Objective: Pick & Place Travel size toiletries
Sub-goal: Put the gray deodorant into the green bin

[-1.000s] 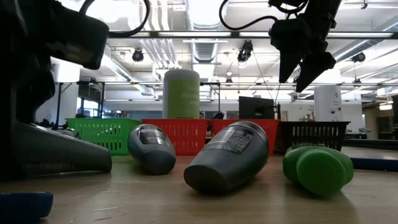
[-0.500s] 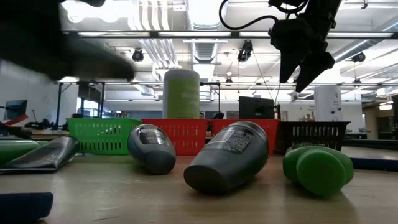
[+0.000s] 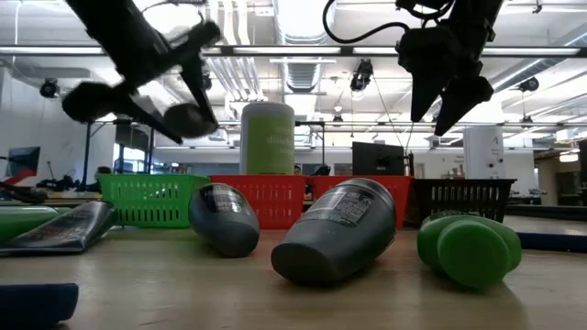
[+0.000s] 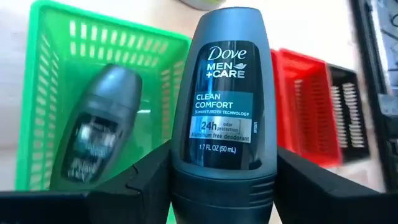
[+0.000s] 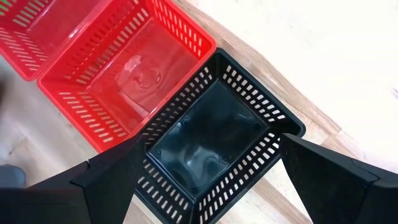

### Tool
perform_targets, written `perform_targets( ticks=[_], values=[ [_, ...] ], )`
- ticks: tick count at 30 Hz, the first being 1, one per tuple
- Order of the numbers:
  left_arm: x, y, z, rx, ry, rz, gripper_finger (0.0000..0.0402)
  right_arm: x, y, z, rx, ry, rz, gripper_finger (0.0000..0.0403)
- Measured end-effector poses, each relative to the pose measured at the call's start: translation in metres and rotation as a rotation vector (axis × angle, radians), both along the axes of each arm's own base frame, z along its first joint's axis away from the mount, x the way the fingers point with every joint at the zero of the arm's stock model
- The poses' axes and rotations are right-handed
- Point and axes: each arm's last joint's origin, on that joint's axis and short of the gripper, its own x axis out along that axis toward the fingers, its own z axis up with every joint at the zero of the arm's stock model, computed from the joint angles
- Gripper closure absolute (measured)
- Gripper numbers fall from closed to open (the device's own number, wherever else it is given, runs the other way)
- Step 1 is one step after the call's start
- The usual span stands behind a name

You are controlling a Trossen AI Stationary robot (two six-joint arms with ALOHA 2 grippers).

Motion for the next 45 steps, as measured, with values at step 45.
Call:
perform_targets(
  ticks=[45],
  values=[
    [-0.072,0.009,0.058,0.348,0.355,-0.888,0.0113,0.058,0.082,-0.021,0.576,-0.125,-0.088,0.0035]
  ],
)
